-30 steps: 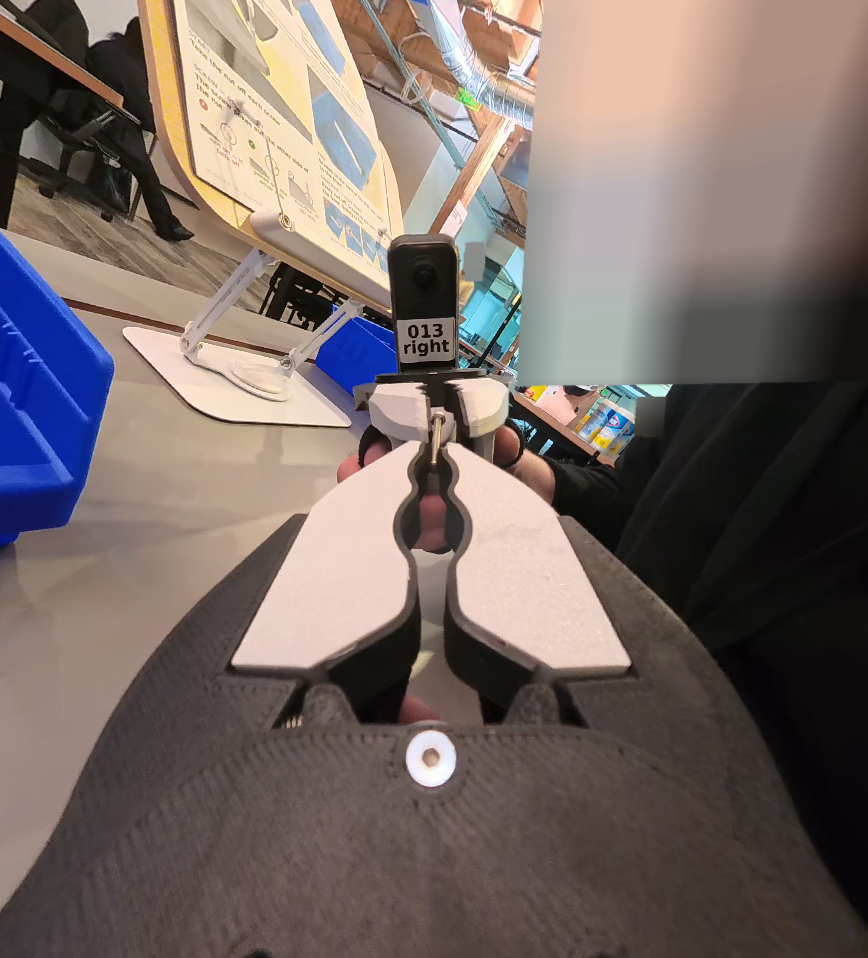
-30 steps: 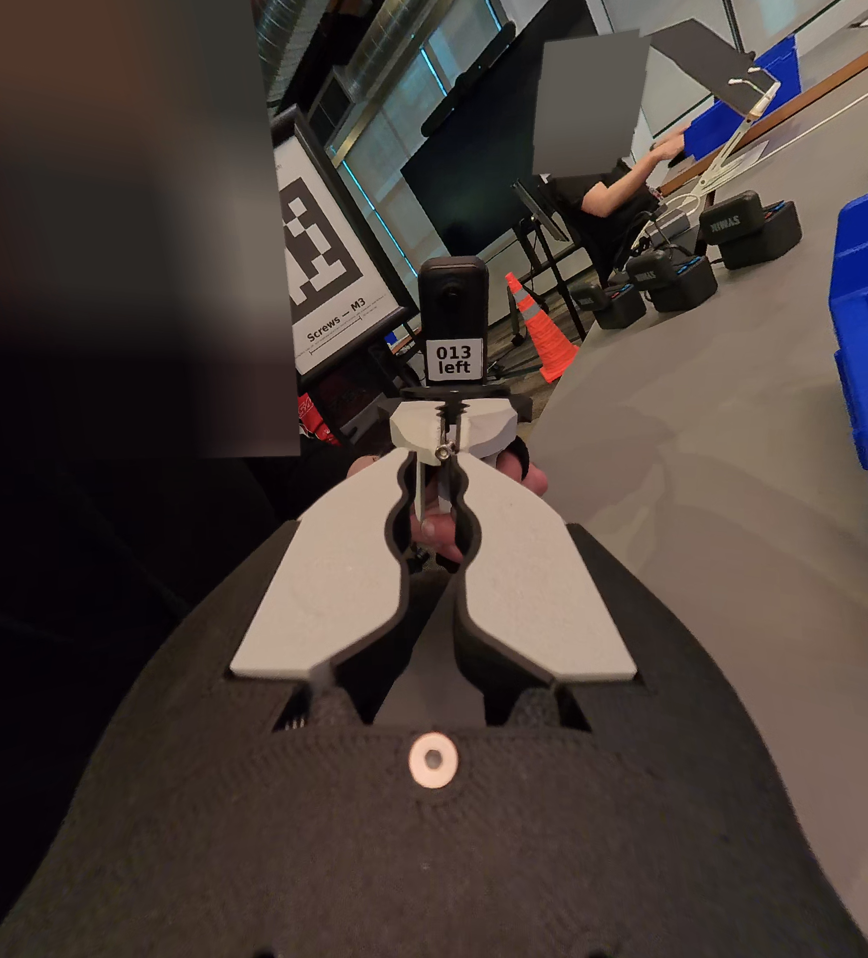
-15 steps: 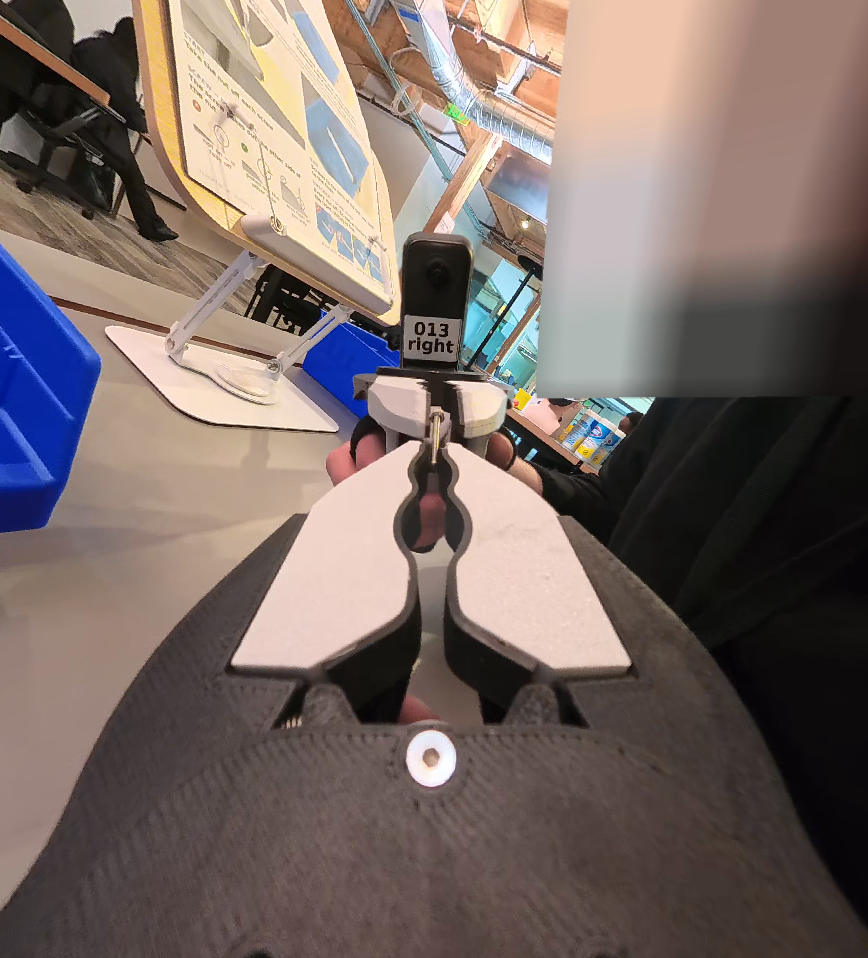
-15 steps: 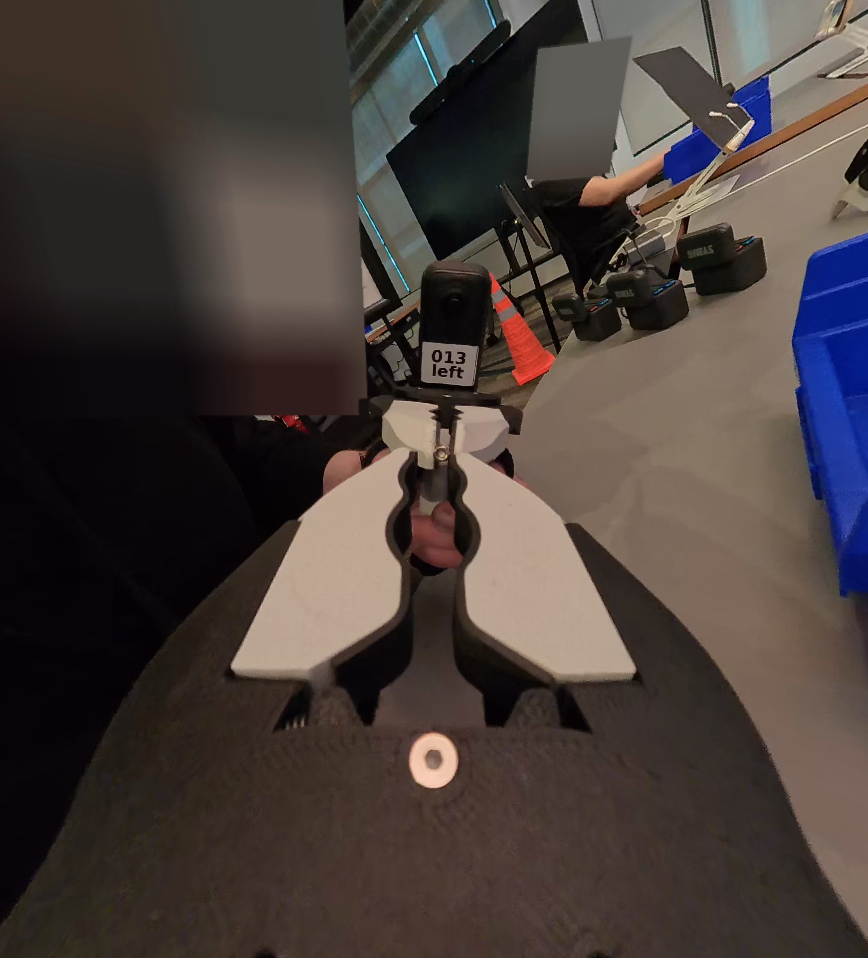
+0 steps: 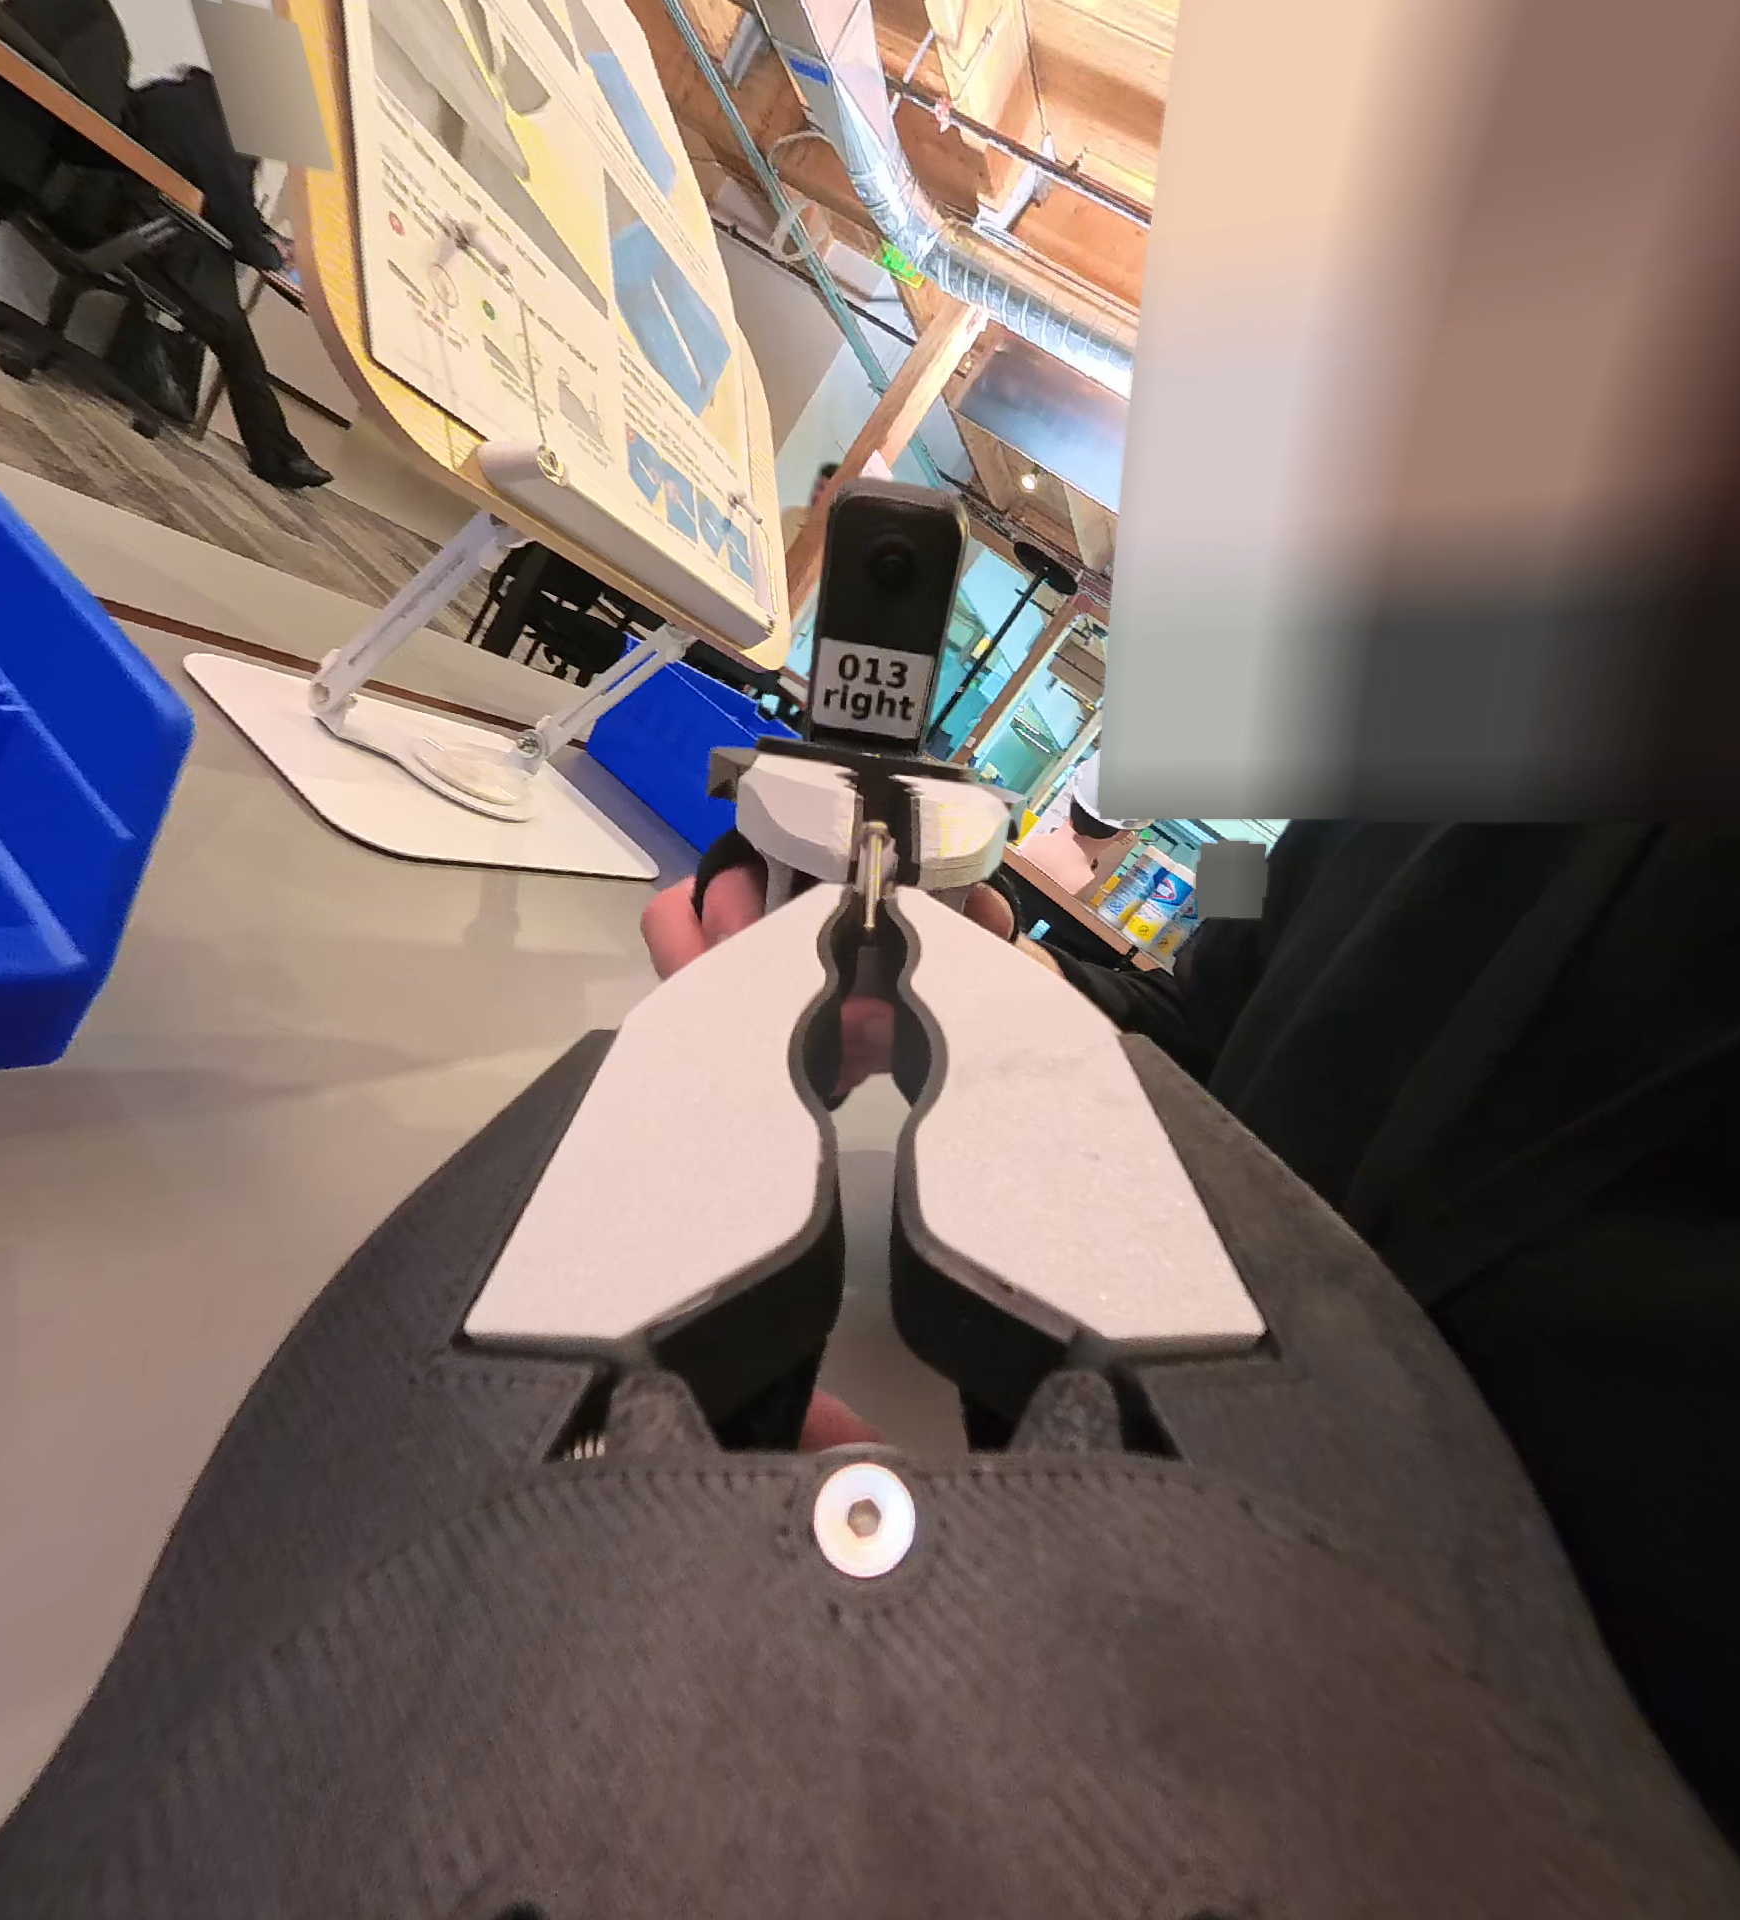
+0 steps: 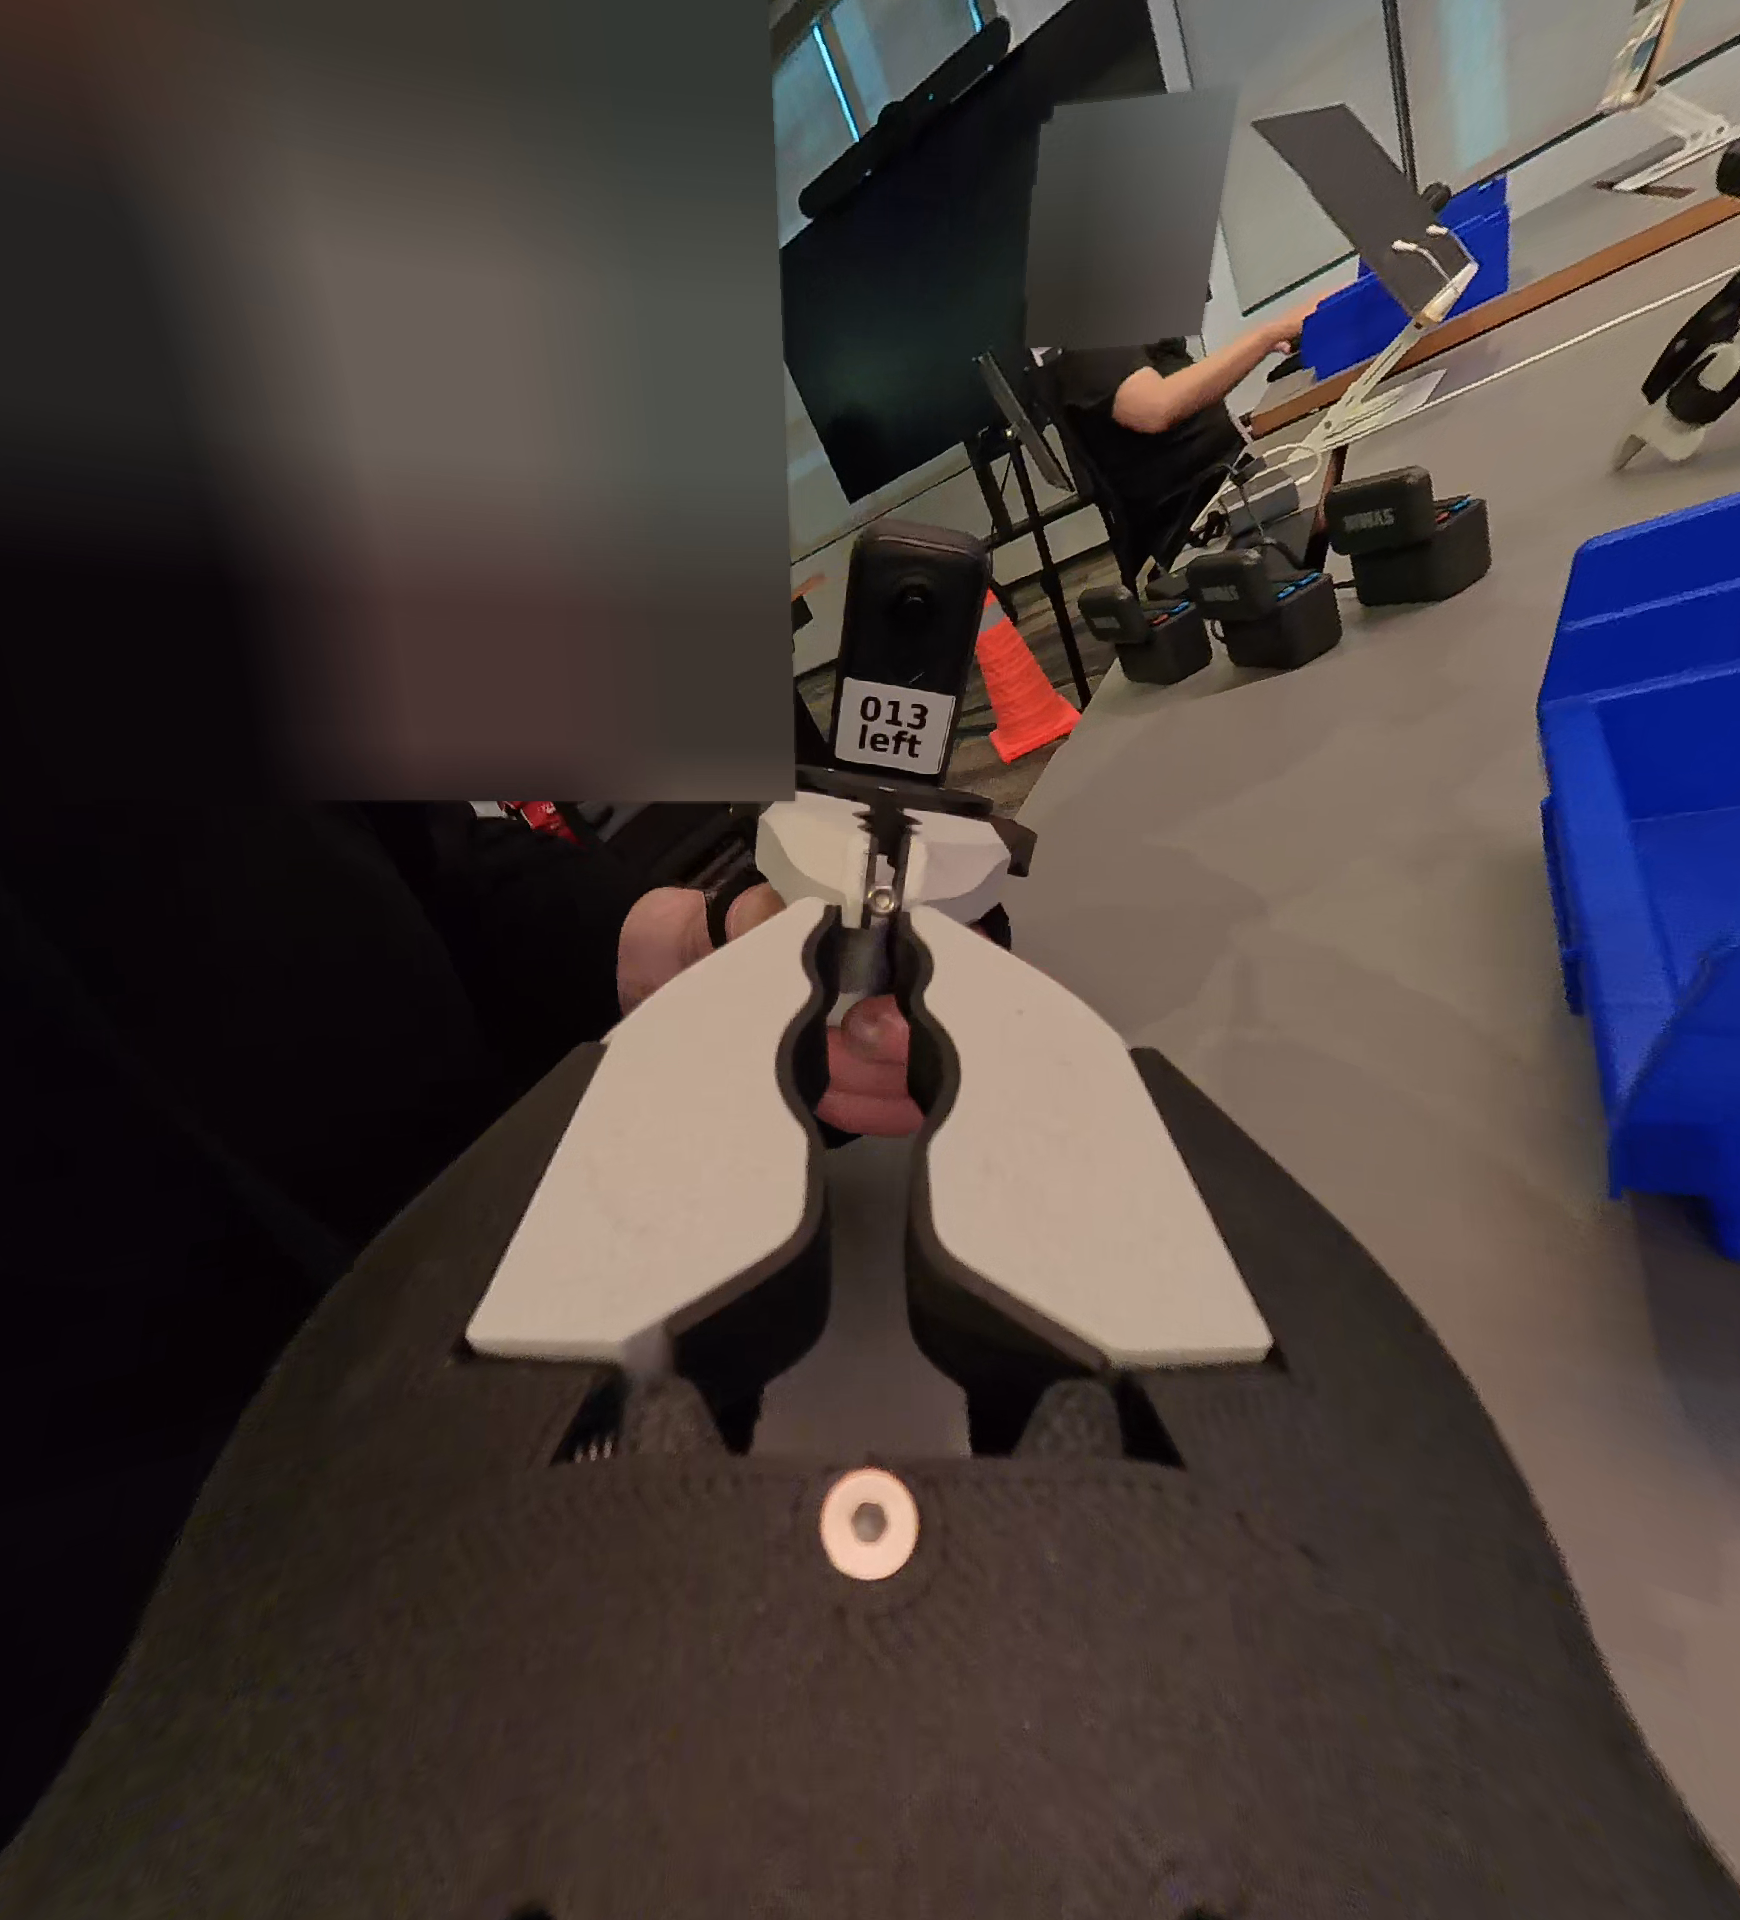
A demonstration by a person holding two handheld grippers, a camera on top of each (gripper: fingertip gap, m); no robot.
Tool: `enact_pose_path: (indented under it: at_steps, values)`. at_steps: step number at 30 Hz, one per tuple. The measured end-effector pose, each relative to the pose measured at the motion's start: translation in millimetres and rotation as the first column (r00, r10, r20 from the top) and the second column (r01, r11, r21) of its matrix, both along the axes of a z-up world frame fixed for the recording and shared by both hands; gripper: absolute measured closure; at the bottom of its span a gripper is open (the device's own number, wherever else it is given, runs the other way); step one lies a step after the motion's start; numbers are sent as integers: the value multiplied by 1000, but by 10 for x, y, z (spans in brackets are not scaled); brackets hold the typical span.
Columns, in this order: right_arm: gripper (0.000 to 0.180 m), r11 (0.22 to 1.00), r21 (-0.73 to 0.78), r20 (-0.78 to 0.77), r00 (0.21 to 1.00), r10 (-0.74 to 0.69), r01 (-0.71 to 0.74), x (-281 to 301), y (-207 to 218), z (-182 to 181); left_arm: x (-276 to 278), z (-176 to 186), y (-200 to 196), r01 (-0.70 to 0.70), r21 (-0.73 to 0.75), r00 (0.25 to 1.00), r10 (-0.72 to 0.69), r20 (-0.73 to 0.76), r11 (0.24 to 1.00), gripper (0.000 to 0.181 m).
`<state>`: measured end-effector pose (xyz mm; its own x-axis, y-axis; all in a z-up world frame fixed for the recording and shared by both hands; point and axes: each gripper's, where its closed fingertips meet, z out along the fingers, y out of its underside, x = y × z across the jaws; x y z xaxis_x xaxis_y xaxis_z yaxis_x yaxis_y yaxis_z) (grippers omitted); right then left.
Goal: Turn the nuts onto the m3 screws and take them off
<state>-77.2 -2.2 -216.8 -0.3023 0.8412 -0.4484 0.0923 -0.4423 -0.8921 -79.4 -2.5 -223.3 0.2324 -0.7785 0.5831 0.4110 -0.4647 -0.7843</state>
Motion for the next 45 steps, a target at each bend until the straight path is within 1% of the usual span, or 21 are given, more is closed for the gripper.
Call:
enact_pose_path:
  at_steps: [5, 10, 11, 12, 15, 21, 26, 31, 36, 45]
  values:
    - [171, 999, 37, 11, 1000, 7, -7, -18, -13, 4, 14, 11, 7, 8, -8, 1000, -8, 20, 1000, 178]
    - [172, 999, 35, 14, 999, 35, -36, -1, -56, -2, -3, 5, 27, -10, -9, 1000, 10, 16, 1000, 178]
    - [172, 999, 38, 20, 999, 36, -37, -3, -60, -9, -25, 13, 40, -14, -16, 999, 15, 34, 1000, 178]
    - [172, 999, 39, 23, 999, 33, -34, -5, -56, -12, -48, 23, 49, -15, -22, 998, 16, 53, 1000, 178]
    - [171, 999, 37, 16, 1000, 2, -3, -6, 6, 6, -40, 22, 37, -7, -10, 999, 8, 33, 1000, 178]
    - [167, 997, 73, 12, 1000, -16, 15, -40, 22, 41, -12, 24, 38, 4, -18, 999, -3, 53, 1000, 178]
    - [171, 997, 75, 33, 999, 19, -21, -36, -47, -4, -60, 40, 62, -11, -30, 996, 13, 83, 1000, 178]
    - [169, 996, 83, 7, 1000, -29, 29, -24, 54, 54, -45, 33, 55, -4, -30, 997, 6, 78, 1000, 178]
    - [170, 993, 112, 6, 1000, -29, 28, -52, 40, 56, -44, 36, 52, 0, -30, 997, 3, 82, 1000, 178]
    - [170, 993, 107, 3, 999, -47, 46, -38, 106, 59, -35, 25, 52, 4, -32, 997, -2, 80, 999, 178]
